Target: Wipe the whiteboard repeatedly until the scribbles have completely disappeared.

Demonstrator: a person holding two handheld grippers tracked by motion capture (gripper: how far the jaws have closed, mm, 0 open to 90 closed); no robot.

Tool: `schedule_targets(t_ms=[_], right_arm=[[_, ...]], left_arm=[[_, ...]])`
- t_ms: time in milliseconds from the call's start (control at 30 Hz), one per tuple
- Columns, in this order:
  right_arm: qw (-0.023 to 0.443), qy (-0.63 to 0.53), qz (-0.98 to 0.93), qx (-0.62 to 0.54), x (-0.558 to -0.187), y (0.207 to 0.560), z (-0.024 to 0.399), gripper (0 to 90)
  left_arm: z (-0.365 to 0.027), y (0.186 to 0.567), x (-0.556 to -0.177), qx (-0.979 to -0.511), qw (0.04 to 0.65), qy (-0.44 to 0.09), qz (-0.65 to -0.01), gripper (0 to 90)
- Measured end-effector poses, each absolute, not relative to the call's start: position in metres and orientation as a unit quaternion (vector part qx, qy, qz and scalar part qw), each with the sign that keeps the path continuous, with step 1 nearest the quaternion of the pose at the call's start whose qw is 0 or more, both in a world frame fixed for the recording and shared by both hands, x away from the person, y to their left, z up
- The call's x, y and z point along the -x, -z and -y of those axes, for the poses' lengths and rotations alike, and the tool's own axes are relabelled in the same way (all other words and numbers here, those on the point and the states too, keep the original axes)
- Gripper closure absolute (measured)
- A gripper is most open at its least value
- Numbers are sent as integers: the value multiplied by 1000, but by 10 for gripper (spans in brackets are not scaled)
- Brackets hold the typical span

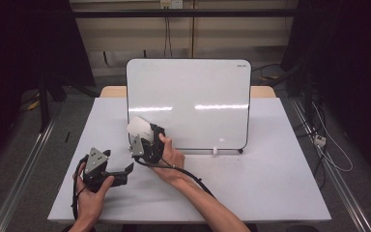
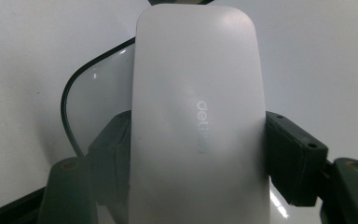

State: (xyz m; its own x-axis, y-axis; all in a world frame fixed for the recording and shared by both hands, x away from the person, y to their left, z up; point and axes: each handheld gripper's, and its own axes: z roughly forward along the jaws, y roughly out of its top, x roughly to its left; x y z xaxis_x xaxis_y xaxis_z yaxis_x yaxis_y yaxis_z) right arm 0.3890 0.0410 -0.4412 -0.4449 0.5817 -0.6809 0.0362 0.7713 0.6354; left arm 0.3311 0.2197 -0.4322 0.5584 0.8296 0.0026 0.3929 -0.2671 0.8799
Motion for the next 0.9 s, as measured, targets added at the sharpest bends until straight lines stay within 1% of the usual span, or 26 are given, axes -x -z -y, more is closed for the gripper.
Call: schedule_targets(t_ms=[200,367,600,767,900], right_arm=[[491,-277,-807,-174,-385,446,-31,315],[483,-280,-809,-184,-384,444,-28,315],[484,-284,-803,-201,-386,441,-24,315],[489,-282,-795,-221,-389,435,-6,315],[496,-283,-788,-230,-386,437,14,314]], left_arm=[[-219,431,-330,-756,457,-242,-402,51],[-221,431,-329,-754,456,-243,-405,51],[-223,430,-329,-755,455,-245,-404,51],[-222,431,-329,-753,456,-244,-407,51],[-220,431,-329,-754,457,-244,-405,51]])
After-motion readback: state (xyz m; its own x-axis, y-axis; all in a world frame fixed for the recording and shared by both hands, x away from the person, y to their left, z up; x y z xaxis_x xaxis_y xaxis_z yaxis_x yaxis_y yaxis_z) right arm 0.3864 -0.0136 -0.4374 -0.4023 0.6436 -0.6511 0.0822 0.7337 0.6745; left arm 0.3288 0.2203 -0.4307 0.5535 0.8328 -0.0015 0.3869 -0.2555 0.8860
